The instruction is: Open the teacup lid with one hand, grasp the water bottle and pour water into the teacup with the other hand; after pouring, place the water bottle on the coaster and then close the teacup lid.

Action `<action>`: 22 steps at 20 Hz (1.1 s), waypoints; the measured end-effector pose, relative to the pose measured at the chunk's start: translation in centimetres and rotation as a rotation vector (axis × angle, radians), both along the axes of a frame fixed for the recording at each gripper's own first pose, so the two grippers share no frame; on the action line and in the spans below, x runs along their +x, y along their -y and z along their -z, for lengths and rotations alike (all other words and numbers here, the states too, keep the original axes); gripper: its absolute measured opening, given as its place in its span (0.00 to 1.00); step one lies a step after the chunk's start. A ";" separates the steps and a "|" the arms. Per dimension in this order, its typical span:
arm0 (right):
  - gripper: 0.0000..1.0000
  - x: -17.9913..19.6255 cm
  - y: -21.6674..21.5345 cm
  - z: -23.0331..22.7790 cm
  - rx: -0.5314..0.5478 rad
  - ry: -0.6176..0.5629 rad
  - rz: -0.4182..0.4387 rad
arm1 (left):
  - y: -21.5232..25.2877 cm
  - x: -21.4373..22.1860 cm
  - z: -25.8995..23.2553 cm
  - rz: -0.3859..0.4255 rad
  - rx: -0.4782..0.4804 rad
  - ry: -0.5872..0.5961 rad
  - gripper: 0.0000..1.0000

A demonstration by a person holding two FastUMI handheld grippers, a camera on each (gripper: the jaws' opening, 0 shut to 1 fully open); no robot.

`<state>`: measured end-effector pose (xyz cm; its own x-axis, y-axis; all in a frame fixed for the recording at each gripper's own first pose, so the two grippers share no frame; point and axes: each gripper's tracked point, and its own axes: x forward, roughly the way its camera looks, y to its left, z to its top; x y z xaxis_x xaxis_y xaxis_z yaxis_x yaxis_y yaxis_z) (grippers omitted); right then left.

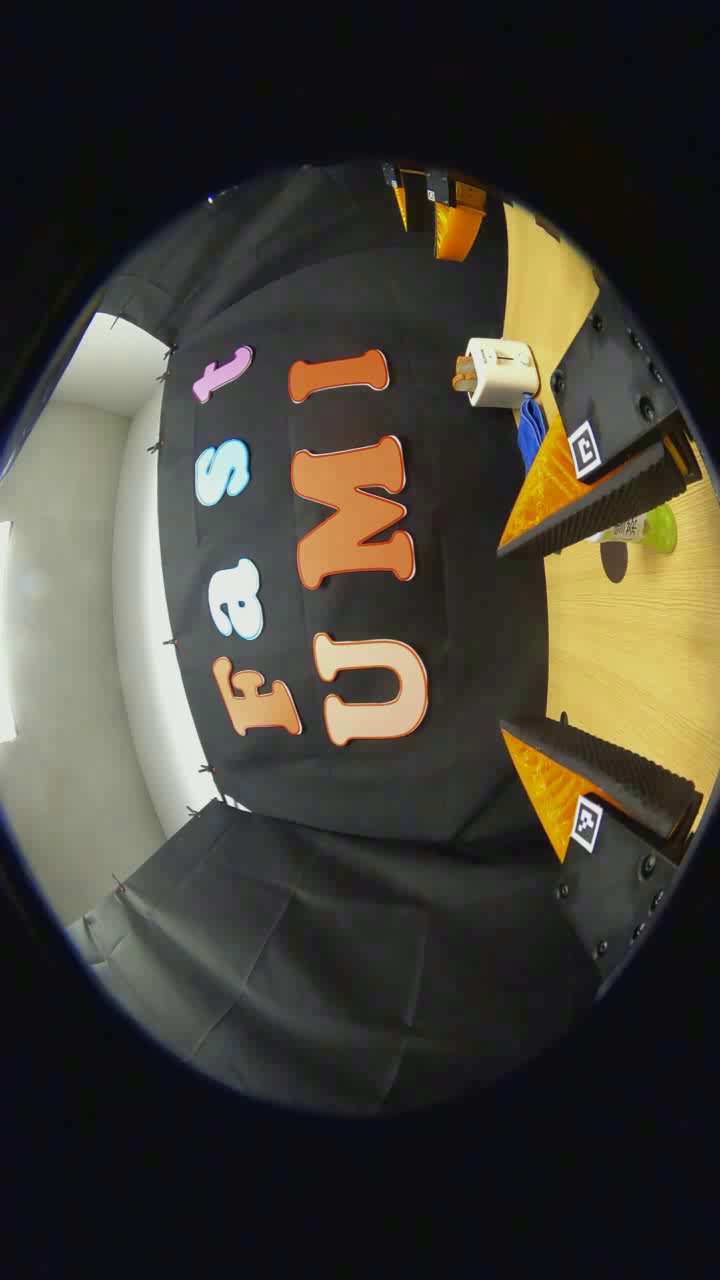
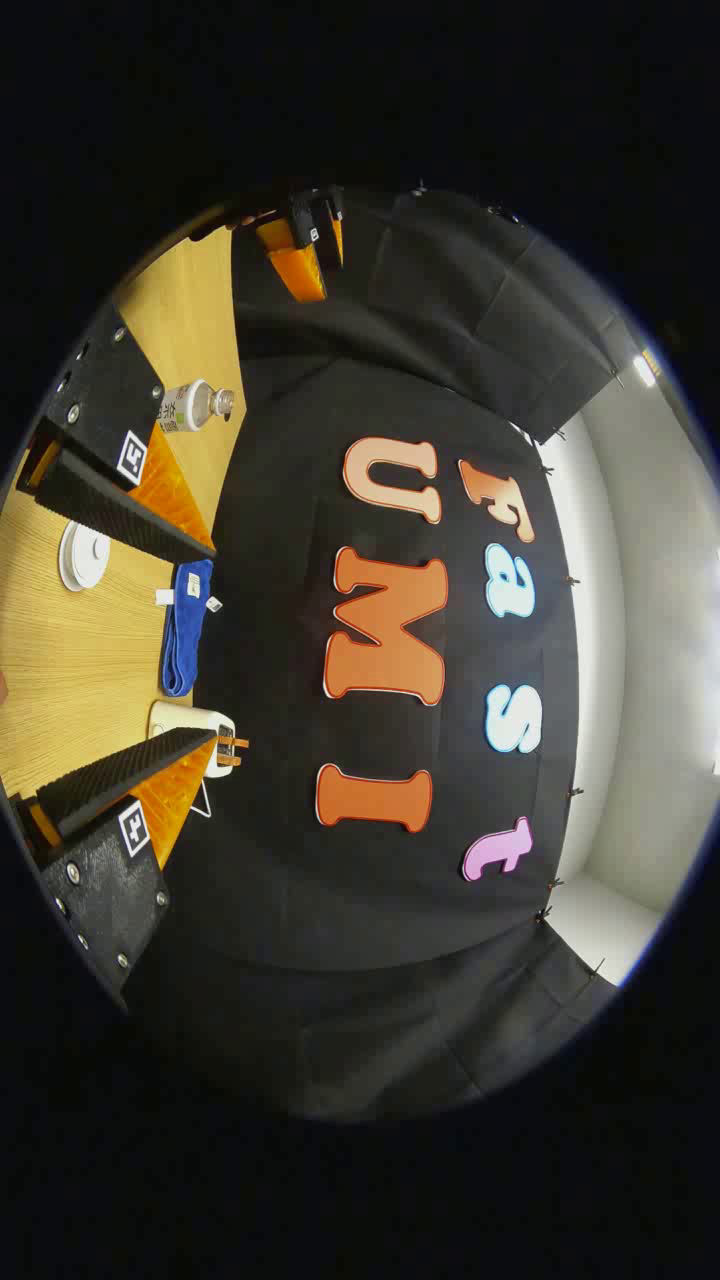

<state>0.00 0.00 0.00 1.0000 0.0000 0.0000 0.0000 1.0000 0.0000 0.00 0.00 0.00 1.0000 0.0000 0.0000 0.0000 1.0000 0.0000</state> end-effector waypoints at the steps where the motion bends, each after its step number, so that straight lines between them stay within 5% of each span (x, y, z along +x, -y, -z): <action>1: 0.98 0.0 0.0 0.1 0.000 -0.002 -0.001 | 0.1 0.2 0.2 0.001 0.001 -0.004 0.99; 13: 0.98 -0.1 1.8 0.3 -0.014 -0.002 0.028 | -0.2 0.0 -0.2 -0.007 0.052 0.025 0.99; 22: 0.98 0.4 0.0 2.0 -0.011 -0.035 -0.044 | -0.3 -1.0 1.6 -0.014 0.049 0.007 1.00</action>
